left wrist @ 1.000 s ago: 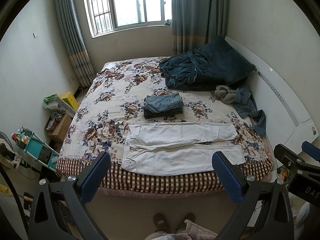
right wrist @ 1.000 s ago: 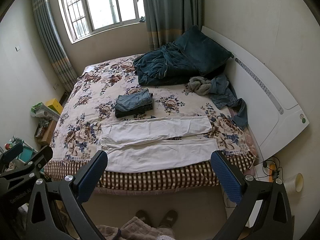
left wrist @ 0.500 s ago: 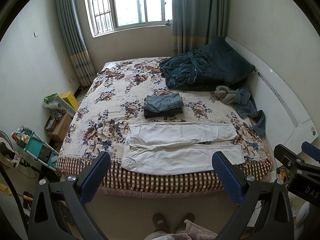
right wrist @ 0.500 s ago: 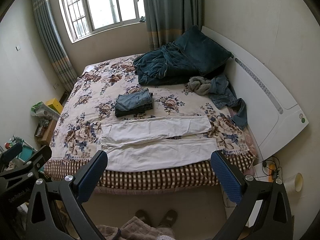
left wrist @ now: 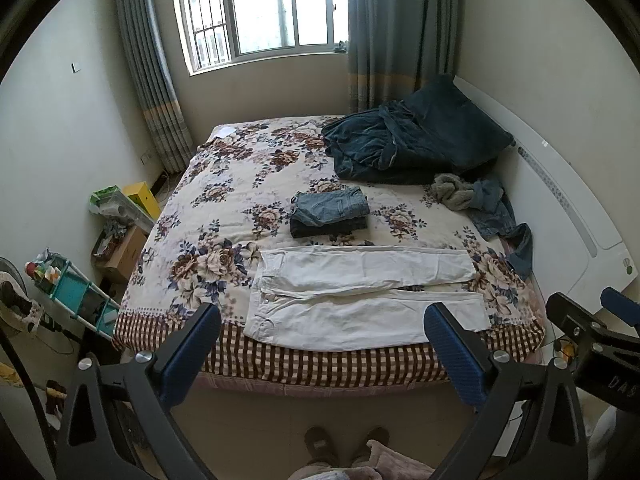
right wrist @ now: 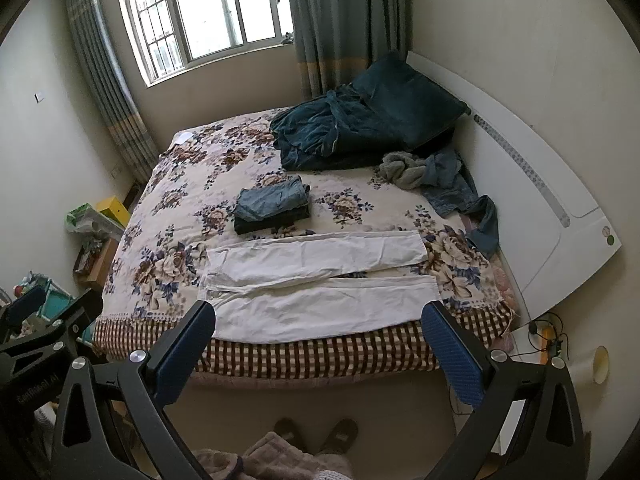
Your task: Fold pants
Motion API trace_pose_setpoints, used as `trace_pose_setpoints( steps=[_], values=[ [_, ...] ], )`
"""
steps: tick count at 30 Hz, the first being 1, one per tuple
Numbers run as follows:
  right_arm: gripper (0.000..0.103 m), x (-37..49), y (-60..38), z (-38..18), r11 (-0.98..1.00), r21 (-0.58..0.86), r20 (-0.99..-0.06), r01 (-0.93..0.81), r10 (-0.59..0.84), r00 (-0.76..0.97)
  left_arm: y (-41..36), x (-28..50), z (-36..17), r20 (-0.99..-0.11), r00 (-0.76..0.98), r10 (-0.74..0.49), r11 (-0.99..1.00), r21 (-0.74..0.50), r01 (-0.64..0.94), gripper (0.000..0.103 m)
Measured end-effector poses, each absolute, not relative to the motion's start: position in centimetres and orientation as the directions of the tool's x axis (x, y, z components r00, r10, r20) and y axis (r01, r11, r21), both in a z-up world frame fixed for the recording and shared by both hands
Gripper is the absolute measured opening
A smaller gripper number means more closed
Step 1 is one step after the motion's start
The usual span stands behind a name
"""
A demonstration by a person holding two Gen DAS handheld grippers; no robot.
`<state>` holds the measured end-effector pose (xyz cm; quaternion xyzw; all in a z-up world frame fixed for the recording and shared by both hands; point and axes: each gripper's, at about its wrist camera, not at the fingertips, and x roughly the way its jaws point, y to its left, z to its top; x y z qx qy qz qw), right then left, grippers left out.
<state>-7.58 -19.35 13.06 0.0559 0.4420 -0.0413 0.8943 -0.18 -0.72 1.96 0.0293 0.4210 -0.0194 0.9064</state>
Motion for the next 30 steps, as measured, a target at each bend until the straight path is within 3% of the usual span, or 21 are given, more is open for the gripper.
trace_pose_setpoints(
  steps=[15,22,30],
  values=[
    [0.103,-6.6,-19.6,12.2,0.988,0.086,-0.789,0.132,-0.013,0.614,-1.3,2.4,1.1,-0.758,0.652,0.025,1.000,0.016,-0.020,0.103],
    [0.103,-1.5,-20.5,9.4,0.989,0.085,-0.780,0.122,-0.010,0.625,-3.2,6.9,-2.5,-0.760,0.639,0.115,0.993,0.081,-0.083,0.103],
    [0.103,9.8,-22.0,2.8,0.989,0.048,-0.827,0.138,-0.038,0.560,-3.9,15.9,-9.8,-0.827,0.538,0.163,0.987,0.141,-0.082,0.103]
  ],
)
